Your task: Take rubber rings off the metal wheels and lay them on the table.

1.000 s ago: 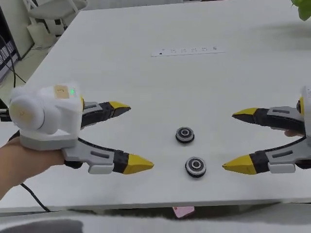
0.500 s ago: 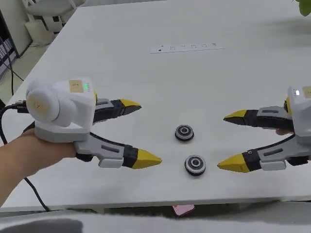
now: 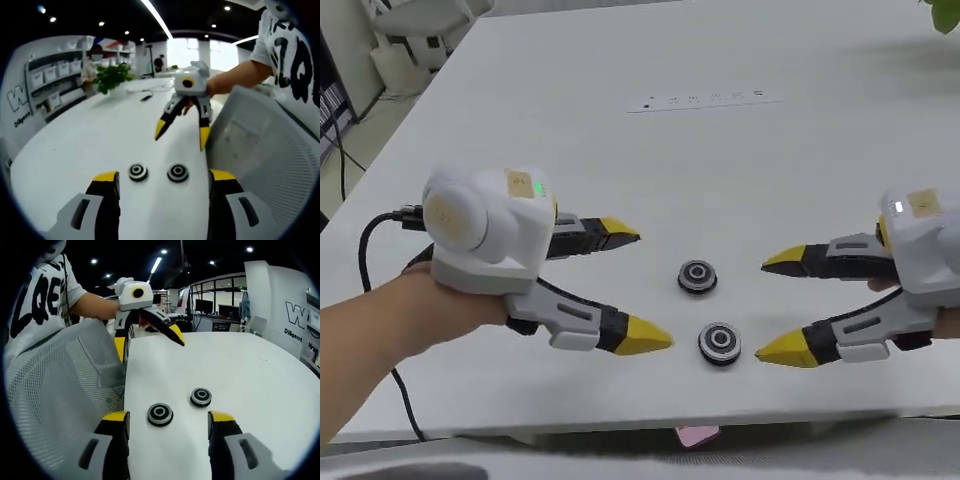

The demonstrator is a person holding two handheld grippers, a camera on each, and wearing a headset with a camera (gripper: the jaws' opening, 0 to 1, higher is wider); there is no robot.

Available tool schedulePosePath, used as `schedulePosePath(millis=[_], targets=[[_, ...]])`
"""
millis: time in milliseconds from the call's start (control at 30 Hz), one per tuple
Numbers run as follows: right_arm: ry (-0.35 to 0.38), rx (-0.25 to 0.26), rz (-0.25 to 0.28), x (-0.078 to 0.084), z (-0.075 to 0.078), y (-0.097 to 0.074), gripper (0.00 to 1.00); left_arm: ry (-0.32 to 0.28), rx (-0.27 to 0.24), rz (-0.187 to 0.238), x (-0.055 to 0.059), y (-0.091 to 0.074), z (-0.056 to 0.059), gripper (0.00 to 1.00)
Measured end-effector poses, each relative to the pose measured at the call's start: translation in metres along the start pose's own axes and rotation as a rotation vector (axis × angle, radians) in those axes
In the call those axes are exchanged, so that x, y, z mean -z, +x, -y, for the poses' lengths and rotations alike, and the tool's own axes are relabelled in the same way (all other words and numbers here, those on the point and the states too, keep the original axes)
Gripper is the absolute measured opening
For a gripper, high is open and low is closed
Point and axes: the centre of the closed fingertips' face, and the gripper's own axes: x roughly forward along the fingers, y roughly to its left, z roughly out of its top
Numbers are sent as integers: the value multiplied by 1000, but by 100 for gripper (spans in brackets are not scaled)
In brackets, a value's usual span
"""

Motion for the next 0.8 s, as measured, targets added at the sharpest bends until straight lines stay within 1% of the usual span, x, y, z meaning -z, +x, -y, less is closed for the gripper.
schedulePosePath(millis=[233, 333, 400, 600, 667, 800], targets=[[1, -20, -9, 3, -2, 7, 58, 4, 43, -33, 6, 14, 6, 67], [-6, -17, -13, 5, -2, 9, 56, -3, 54, -27, 5, 16, 9, 64], [-1, -18, -6, 5, -2, 10, 54, -9, 59, -27, 5, 19, 10, 63], [7, -31, -14, 10, -5, 14, 53, -13, 82, -39, 8, 24, 17, 59], [5, -33, -17, 11, -6, 16, 53, -36, 98, -35, 9, 27, 20, 57], [4, -33, -16, 11, -8, 17, 52, -46, 101, -41, 11, 33, 19, 53]])
